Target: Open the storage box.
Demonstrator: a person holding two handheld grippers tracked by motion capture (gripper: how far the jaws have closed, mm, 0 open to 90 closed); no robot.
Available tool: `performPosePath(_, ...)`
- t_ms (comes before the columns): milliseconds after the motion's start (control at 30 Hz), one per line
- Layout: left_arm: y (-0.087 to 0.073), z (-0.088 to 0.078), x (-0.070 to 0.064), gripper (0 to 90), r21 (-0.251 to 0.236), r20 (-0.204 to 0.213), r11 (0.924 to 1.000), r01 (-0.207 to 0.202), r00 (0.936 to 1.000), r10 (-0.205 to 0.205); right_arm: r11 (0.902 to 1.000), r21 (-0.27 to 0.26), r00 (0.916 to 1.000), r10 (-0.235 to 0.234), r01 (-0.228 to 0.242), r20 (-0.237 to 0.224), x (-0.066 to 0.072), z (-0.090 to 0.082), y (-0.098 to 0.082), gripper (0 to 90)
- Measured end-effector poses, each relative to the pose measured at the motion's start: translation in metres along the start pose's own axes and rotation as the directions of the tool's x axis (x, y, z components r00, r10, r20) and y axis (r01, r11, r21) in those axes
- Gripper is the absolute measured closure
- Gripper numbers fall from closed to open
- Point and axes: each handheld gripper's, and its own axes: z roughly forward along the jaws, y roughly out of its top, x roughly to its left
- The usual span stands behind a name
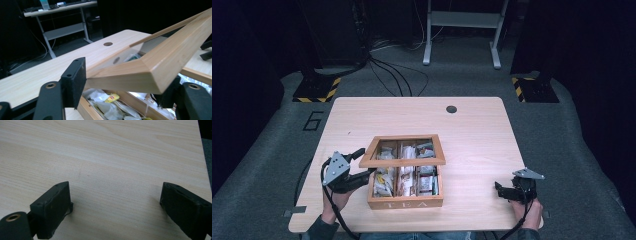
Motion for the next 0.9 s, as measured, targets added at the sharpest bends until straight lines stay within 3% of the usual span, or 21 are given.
performPosePath(167,0.011,0.003,0.005,40.4,0.014,0.011,0.9999,0.004,0.9999,-0.004,1.0,0.0,1.0,0.0,0.0,-0.001,0.0,0.0,0.0,9.4)
performPosePath(267,0.017,0.004,0.007,42.7,0.029,0.006,0.9995,-0.015,0.9999,0.015,1.0,-0.001,1.0,0.0,0.0,-0.001,0.0,0.0,0.0,9.4)
performPosePath(900,0.042,0.014,0.028,49.6,0.049,0.02,0.9988,0.0,0.9998,-0.001,1.0,-0.003,1.0,0.001,-0.001,-0.001,0.0,0.0,0.0,10.3)
